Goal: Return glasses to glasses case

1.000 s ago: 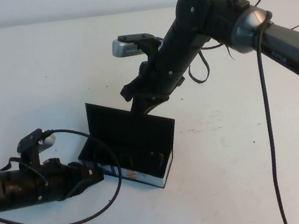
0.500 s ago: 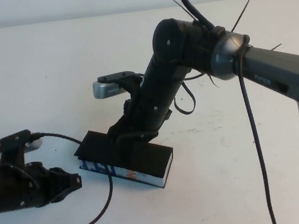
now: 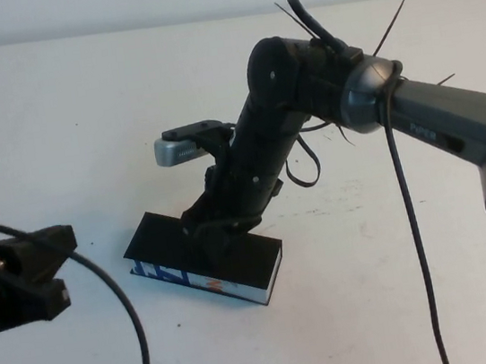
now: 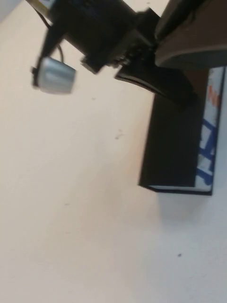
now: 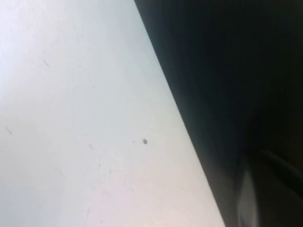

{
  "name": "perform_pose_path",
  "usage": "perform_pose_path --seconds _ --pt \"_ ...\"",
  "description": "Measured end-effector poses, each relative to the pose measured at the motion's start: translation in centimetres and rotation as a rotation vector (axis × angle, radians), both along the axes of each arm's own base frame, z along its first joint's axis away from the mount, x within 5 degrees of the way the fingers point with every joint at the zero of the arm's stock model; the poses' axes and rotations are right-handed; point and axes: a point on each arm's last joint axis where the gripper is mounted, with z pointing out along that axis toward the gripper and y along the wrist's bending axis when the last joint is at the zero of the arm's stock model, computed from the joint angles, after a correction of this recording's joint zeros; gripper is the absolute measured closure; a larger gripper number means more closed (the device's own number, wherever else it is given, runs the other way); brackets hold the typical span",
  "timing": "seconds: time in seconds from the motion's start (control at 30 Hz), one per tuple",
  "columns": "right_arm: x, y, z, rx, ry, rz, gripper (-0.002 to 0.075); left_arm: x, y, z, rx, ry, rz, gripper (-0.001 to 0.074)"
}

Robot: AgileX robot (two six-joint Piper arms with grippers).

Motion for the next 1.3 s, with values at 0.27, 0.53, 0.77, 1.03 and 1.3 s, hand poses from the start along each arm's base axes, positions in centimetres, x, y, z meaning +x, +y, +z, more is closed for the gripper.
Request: perform_pose_path --seconds 0.27,0.53,0.77,1.03,1.3 --pt "-1.4 -1.5 7.0 0.034 -0.168 0.009 0.0734 -5.0 2.3 1.9 0.050 -0.293 0.192 0.0738" --pt "-6.5 -6.0 17.6 0.104 -0.370 -0.048 0.0734 -9.8 5.6 0.7 0.046 -0.539 0.516 0.0738" --pt "-12.5 -11.2 20.3 0.101 -0.454 -0.152 0.0734 -11.9 7.5 -2.3 0.018 -0.618 0.704 0.0738" --pt "-19.2 -16.9 19.8 0.178 -0.581 -0.298 0.0734 -11.6 7.5 -4.8 0.034 -0.563 0.706 0.0738" --pt "-24.9 -21.5 15.1 0.314 -0.718 -0.411 0.0734 -11.5 7.5 -5.5 0.043 -0.545 0.704 0.0738"
